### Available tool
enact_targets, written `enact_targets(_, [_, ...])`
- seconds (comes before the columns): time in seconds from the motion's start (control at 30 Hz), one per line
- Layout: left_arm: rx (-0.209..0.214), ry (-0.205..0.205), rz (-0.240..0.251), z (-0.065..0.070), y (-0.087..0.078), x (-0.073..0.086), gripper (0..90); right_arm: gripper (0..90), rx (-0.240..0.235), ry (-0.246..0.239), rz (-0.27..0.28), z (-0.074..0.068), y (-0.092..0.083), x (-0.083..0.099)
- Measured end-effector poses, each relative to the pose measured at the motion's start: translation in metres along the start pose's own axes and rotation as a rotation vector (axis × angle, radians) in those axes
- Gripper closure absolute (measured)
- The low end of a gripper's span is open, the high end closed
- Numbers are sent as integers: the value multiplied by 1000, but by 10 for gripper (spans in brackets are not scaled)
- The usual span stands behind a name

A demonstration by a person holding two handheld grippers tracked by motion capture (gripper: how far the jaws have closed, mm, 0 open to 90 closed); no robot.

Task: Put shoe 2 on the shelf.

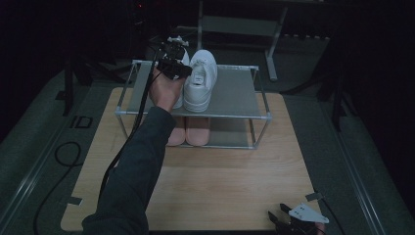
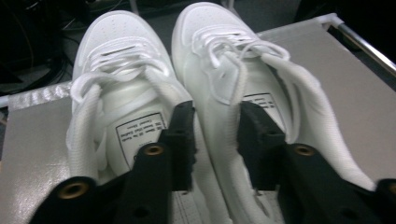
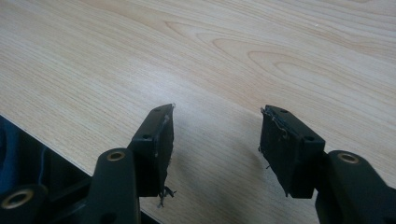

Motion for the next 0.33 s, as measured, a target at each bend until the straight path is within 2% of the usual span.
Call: enact_targets(0.33, [13, 15, 13, 2, -7, 0, 891, 437, 1, -1, 0, 0, 0, 0])
Point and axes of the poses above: each handheld gripper's, and its own axes: y roughly forward along the jaws, x roughly out of its underside, z roughly to its right, the point moved 2 cm from there along y, roughly forward along the jaws, and after that the axes turned 8 degrees about x, right-handed, at the moved point
